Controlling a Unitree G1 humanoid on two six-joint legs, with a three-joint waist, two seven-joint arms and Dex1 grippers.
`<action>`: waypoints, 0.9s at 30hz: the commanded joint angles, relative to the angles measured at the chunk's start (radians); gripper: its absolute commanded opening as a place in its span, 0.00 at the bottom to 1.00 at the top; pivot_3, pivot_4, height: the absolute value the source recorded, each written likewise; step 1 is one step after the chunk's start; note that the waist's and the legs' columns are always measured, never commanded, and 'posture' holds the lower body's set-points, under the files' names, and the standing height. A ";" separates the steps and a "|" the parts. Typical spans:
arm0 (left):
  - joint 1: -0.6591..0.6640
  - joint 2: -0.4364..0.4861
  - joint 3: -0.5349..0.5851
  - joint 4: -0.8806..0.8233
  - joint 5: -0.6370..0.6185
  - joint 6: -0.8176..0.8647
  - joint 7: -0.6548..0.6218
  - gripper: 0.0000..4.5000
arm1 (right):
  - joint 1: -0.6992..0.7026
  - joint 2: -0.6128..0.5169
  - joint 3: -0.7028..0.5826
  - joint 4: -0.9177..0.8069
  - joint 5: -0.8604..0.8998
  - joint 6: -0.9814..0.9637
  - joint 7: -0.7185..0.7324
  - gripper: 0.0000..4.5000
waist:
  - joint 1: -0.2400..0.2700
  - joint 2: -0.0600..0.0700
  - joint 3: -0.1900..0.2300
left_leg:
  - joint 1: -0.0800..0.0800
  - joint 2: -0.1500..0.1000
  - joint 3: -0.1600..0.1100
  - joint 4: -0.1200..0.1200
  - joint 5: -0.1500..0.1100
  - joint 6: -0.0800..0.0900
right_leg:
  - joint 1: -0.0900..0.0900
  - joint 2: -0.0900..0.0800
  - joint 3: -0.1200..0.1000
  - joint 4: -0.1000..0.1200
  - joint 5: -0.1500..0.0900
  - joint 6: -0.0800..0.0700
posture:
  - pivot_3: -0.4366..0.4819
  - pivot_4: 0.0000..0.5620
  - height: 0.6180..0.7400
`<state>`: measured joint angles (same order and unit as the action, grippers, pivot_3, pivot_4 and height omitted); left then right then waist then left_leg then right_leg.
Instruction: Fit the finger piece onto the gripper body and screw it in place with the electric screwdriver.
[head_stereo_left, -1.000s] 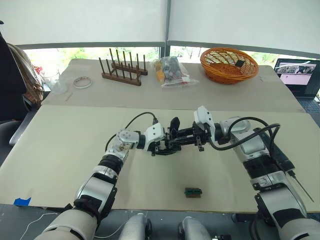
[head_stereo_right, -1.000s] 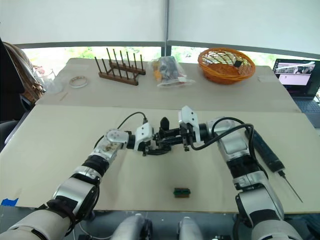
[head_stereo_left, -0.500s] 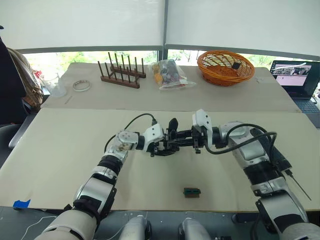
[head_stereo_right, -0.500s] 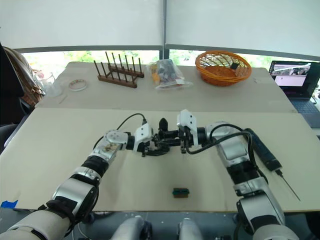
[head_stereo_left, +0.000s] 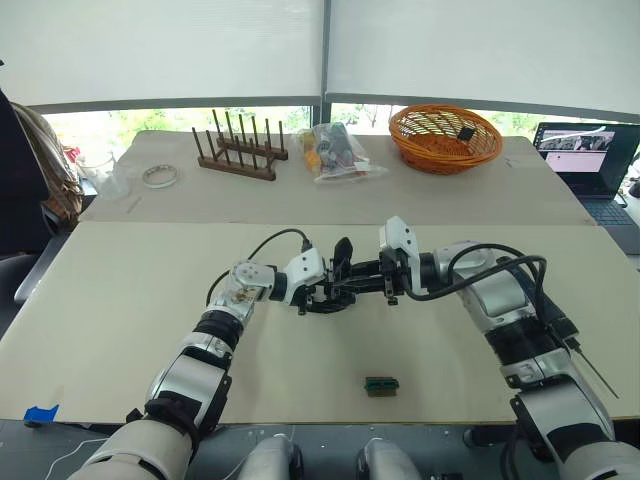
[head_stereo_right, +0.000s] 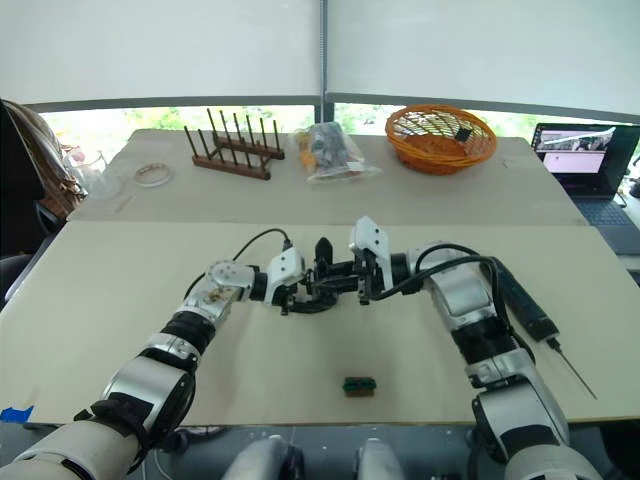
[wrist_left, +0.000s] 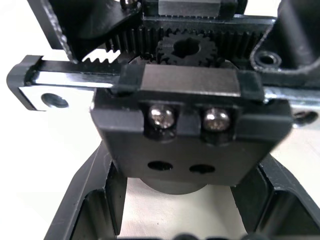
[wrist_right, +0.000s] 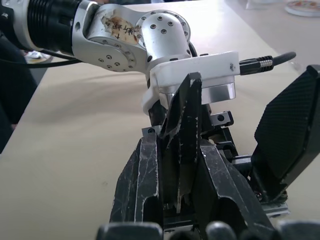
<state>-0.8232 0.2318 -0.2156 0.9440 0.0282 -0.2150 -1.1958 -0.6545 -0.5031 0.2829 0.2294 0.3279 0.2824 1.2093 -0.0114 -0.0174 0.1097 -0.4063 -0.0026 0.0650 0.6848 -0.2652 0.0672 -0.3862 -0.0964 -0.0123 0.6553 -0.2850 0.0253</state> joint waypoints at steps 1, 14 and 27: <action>-0.035 -0.010 0.040 -0.061 -0.054 -0.036 -0.011 0.51 | 0.105 -0.057 0.074 0.083 -0.145 0.163 -0.105 0.09 | 0.000 0.000 0.000 | 0.000 0.000 0.000 0.000 0.000 0.000 | 0.000 0.000 0.000 0.000 0.000 0.000 | 0.48 0.27 1.00; -0.033 -0.012 0.044 -0.075 -0.059 -0.020 -0.011 0.51 | -0.001 -0.090 0.201 0.159 -0.232 0.119 -0.013 0.09 | 0.001 0.000 -0.001 | 0.000 0.000 0.000 -0.004 0.001 0.000 | 0.001 0.000 0.000 -0.007 0.001 -0.001 | 0.48 0.27 1.00; -0.030 -0.012 0.047 -0.080 -0.063 -0.016 -0.009 0.51 | 0.049 -0.115 0.180 0.137 -0.198 0.216 -0.007 0.09 | 0.003 0.000 -0.005 | 0.000 0.000 0.000 -0.005 0.000 -0.001 | 0.001 -0.002 -0.001 -0.008 0.001 -0.002 | 0.48 0.27 1.00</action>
<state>-0.8187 0.2243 -0.2150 0.9439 0.0283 -0.2073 -1.1908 -0.7301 -0.5504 0.3436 0.2069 0.2895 0.3779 1.2409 -0.0085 -0.0171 0.1047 -0.4060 -0.0030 0.0655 0.6792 -0.2655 0.0659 -0.3854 -0.0981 -0.0129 0.6470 -0.2843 0.0236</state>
